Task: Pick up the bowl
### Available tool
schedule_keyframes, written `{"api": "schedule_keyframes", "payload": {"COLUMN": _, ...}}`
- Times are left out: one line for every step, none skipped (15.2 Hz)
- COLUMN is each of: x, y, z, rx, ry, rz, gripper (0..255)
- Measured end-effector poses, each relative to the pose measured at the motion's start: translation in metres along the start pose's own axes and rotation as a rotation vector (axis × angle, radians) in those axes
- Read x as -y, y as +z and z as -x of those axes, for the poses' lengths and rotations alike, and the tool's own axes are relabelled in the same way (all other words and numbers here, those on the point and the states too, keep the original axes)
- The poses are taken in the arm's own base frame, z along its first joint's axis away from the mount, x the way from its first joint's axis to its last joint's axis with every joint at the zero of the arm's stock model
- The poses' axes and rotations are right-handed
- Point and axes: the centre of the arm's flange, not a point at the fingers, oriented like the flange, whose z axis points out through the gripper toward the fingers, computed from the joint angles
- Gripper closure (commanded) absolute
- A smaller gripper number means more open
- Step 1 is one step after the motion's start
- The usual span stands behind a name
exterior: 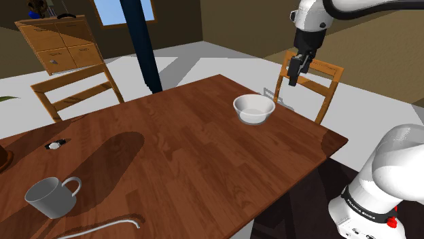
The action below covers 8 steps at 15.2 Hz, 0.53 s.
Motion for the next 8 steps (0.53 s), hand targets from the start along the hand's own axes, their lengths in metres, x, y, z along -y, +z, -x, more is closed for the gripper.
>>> {"api": "schedule_keyframes", "payload": {"x": 0.000, "y": 0.000, "z": 0.000, "rx": 0.000, "ry": 0.000, "rz": 0.000, "gripper": 0}}
{"api": "schedule_keyframes", "payload": {"x": 0.002, "y": 0.004, "z": -0.004, "rx": 0.001, "ry": 0.005, "rz": 0.003, "gripper": 0}}
{"api": "schedule_keyframes", "payload": {"x": 0.006, "y": 0.010, "z": -0.011, "rx": 0.002, "ry": 0.012, "rz": 0.007, "gripper": 0}}
{"api": "schedule_keyframes", "payload": {"x": 0.009, "y": 0.017, "z": -0.019, "rx": 0.003, "ry": 0.021, "rz": 0.012, "gripper": 0}}
{"api": "schedule_keyframes", "payload": {"x": 0.013, "y": 0.024, "z": -0.027, "rx": 0.004, "ry": 0.030, "rz": 0.018, "gripper": 0}}
{"api": "schedule_keyframes", "payload": {"x": 0.018, "y": 0.030, "z": -0.037, "rx": 0.004, "ry": 0.040, "rz": 0.023, "gripper": 0}}
{"api": "schedule_keyframes", "payload": {"x": 0.020, "y": 0.041, "z": -0.048, "rx": 0.006, "ry": 0.050, "rz": 0.029, "gripper": 0}}
{"api": "schedule_keyframes", "payload": {"x": 0.023, "y": 0.050, "z": -0.057, "rx": 0.006, "ry": 0.060, "rz": 0.035, "gripper": 0}}
